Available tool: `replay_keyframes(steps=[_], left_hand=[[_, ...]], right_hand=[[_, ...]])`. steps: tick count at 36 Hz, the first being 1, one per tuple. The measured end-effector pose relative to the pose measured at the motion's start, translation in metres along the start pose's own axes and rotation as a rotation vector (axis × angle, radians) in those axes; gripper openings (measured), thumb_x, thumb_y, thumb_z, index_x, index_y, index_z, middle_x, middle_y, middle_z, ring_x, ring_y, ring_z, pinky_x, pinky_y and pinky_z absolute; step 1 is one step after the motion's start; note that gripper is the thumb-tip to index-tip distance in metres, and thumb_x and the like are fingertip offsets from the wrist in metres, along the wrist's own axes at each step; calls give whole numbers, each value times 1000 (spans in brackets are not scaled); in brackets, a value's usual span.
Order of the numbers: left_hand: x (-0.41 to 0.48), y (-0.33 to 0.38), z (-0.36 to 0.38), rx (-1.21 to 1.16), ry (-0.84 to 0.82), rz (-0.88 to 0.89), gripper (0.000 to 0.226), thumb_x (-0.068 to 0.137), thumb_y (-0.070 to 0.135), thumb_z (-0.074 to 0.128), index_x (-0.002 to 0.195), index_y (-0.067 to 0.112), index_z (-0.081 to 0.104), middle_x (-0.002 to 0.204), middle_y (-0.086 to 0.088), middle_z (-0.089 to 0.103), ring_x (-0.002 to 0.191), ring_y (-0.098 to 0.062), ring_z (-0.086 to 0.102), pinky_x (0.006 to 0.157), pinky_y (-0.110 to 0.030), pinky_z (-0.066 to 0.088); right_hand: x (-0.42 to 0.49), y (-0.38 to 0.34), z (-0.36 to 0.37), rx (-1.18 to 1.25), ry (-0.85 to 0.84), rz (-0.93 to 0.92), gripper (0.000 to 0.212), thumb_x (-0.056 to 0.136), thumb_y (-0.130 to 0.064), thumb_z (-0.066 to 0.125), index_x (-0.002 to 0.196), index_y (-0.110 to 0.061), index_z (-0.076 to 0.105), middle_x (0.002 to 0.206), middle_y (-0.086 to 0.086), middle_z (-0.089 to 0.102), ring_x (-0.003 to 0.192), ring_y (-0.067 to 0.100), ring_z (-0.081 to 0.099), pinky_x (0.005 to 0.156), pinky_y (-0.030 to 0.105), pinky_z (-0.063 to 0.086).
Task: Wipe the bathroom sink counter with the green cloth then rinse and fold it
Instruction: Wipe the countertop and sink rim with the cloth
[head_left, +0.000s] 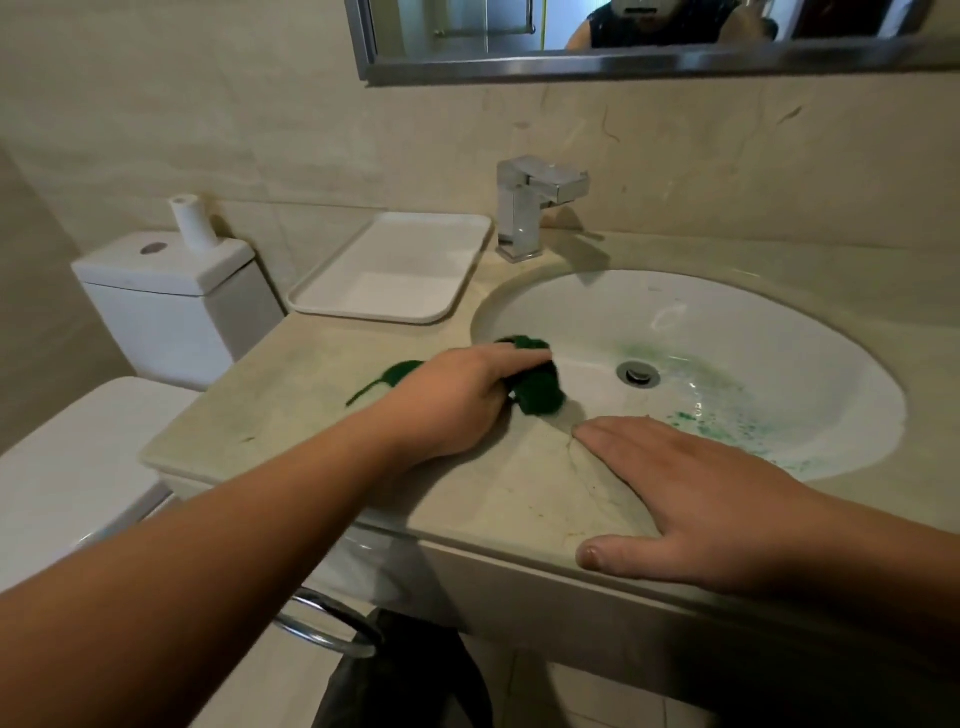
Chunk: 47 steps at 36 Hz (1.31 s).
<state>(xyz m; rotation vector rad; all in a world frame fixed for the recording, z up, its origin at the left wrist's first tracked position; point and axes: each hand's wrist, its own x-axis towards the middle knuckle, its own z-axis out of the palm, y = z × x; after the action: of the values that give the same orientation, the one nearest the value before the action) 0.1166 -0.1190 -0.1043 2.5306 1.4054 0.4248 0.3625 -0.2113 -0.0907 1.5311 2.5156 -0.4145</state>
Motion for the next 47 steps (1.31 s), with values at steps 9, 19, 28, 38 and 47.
replay_keyframes(steps=[9, 19, 28, 38, 47], left_hand=[[-73, -115, -62, -1, 220, -483, 50, 109, 24, 45, 157, 38, 39, 141, -10, 60, 117, -30, 59, 99, -49, 47], [-51, -100, -44, 95, 95, -576, 58, 110, 27, 38, 166, 32, 23, 171, -10, 28, 154, -35, 32, 124, -47, 26], [-41, -28, -17, 90, 50, -376, 59, 109, 23, 38, 166, 30, 24, 164, -6, 42, 146, -30, 43, 117, -46, 37], [-55, -3, -15, 54, -16, -255, 59, 108, 19, 40, 163, 39, 31, 165, -4, 42, 146, -29, 45, 117, -36, 34], [-124, -113, -55, 71, 111, -556, 54, 109, 23, 43, 160, 41, 35, 131, -13, 66, 102, -25, 60, 87, -37, 45]], right_hand=[[3, -1, -3, 27, -12, -23, 106, 72, -98, 32, 157, -45, -2, 166, -20, 9, 146, 3, 22, 118, 33, 31], [2, 1, 2, 5, 27, -41, 102, 75, -97, 33, 157, -44, 2, 164, -20, 15, 143, 4, 26, 115, 32, 34], [-4, -2, 1, -1, 51, -36, 101, 78, -94, 32, 159, -40, 6, 167, -14, 17, 147, 8, 27, 118, 36, 34], [-14, -9, 2, -7, 79, 5, 94, 82, -89, 37, 159, -43, 10, 166, -14, 24, 145, 10, 33, 115, 38, 38], [-8, -5, 6, -16, 103, 4, 101, 77, -94, 32, 160, -41, 10, 167, -16, 22, 146, 9, 34, 113, 38, 39]])
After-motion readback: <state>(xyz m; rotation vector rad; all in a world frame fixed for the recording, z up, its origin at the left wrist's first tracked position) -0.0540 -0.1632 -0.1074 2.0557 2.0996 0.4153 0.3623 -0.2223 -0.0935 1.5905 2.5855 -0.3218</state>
